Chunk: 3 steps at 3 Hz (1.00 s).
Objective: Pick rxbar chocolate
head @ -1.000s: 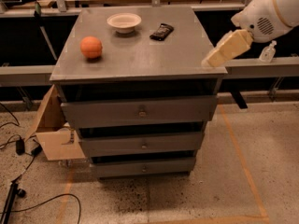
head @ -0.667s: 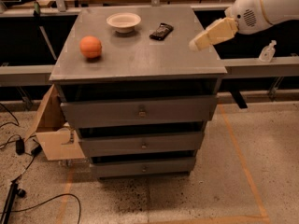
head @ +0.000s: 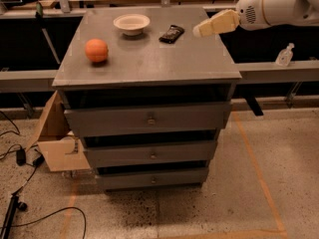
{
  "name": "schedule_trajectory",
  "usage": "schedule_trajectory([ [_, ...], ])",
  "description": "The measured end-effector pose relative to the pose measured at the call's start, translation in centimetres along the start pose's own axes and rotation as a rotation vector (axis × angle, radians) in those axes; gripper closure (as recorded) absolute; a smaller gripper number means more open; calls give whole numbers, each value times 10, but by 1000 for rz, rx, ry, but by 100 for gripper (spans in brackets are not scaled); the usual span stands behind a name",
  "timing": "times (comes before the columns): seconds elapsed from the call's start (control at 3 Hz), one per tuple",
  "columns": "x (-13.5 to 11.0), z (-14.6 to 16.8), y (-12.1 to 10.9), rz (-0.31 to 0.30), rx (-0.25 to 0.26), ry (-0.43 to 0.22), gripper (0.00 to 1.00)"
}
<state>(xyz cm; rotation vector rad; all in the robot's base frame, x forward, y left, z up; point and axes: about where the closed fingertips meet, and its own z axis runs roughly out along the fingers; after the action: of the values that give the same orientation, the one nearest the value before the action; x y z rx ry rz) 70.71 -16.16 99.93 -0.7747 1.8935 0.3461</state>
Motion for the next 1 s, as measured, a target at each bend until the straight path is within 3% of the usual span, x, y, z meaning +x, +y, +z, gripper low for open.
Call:
schedule_trajectory([
  [0.33,4,15,-7,25,29,-32,0],
  [1.0,-7,93,-71,54,168,-165,0],
])
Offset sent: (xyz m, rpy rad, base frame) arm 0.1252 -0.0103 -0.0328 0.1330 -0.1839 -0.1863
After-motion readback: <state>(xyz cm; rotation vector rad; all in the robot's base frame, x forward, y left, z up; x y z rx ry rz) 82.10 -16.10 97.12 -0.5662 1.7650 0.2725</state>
